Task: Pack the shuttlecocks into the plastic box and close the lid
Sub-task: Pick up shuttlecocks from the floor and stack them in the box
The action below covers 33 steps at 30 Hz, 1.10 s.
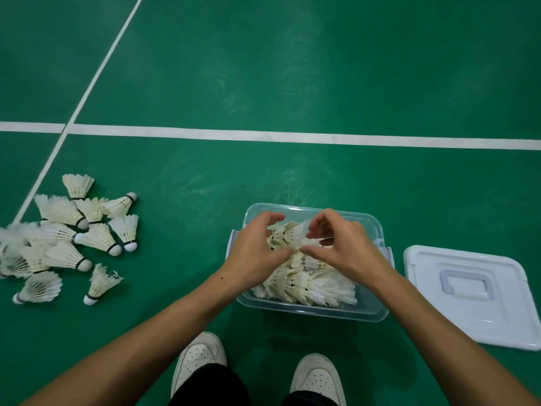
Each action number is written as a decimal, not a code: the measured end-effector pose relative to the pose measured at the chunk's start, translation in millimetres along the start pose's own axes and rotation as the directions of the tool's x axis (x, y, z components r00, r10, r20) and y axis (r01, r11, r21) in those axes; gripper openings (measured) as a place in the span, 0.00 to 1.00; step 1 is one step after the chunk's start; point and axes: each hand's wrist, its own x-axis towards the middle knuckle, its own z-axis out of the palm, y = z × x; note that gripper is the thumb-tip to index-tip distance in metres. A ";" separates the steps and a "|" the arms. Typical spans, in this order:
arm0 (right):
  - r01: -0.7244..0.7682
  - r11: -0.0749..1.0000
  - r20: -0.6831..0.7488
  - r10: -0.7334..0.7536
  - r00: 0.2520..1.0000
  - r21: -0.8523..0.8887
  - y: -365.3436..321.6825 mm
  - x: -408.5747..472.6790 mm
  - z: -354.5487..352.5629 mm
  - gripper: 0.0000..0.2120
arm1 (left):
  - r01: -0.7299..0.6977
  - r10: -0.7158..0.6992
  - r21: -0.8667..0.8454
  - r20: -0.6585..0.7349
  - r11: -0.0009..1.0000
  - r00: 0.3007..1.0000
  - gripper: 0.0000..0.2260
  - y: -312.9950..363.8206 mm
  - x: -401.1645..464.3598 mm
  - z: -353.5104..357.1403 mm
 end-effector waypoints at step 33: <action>0.526 0.807 0.320 -0.441 0.839 -0.268 -217.0 147.6 237.6 0.18 | 0.300 -0.195 0.160 -0.471 0.940 0.860 0.39 -261.5 -111.8 -217.0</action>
